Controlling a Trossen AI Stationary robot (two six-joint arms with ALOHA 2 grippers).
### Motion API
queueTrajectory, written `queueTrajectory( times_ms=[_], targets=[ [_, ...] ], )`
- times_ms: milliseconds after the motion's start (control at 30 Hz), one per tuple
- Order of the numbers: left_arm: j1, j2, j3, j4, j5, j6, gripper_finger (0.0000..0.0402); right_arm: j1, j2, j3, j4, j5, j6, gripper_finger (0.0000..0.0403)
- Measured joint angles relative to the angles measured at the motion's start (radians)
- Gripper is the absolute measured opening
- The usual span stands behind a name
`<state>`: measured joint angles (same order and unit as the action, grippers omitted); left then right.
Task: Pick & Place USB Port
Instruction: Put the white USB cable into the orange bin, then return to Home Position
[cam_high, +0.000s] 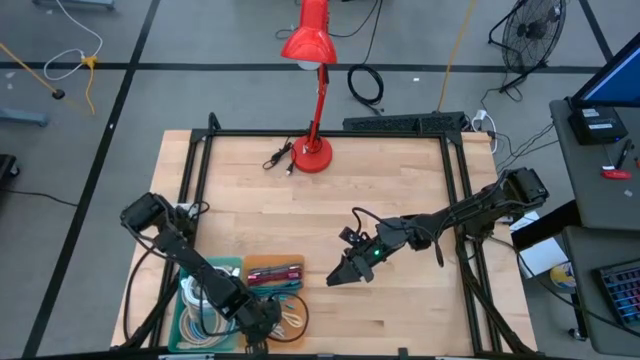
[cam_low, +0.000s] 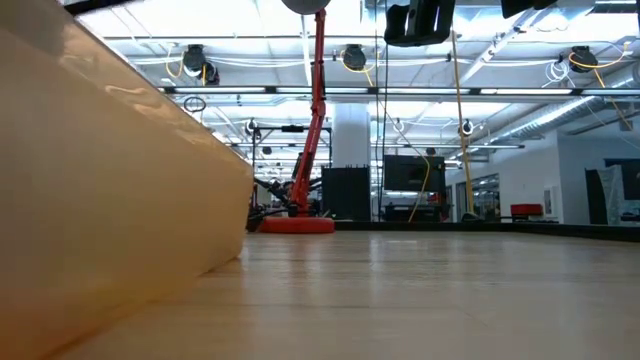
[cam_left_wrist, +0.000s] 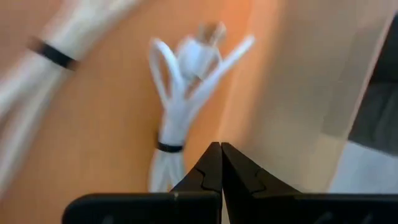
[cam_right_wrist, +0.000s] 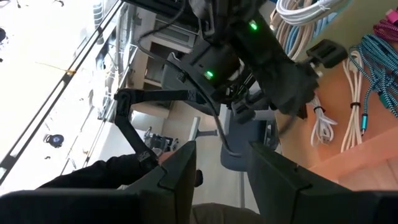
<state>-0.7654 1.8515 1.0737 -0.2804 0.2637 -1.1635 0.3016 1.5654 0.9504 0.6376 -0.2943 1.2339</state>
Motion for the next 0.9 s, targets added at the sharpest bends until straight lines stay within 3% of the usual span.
queueTrajectory(
  times_ms=[300, 467, 567, 700, 900],
  targets=[
    [0.038, -0.141, -0.002, -0.116, -0.227, 0.065, 0.0000, -0.005, 0.000, 0.000, 0.000, 0.002, 0.003, 0.0130],
    [0.097, -0.253, -0.002, -0.160, -0.454, 0.103, 0.0000, -0.031, 0.000, 0.000, 0.000, 0.002, -0.019, 0.0124],
    [0.134, -0.331, -0.002, -0.155, -0.603, 0.135, 0.0000, -0.062, 0.000, 0.000, 0.010, 0.002, -0.054, 0.0092],
    [0.172, -0.432, -0.002, -0.166, -0.758, 0.217, 0.0000, -0.129, 0.001, 0.000, 0.065, -0.027, -0.112, 0.0015],
    [0.246, -0.567, -0.002, -0.233, -0.793, 0.376, 0.0000, -0.292, 0.001, 0.000, 0.118, -0.103, -0.154, 0.0002]
  ],
)
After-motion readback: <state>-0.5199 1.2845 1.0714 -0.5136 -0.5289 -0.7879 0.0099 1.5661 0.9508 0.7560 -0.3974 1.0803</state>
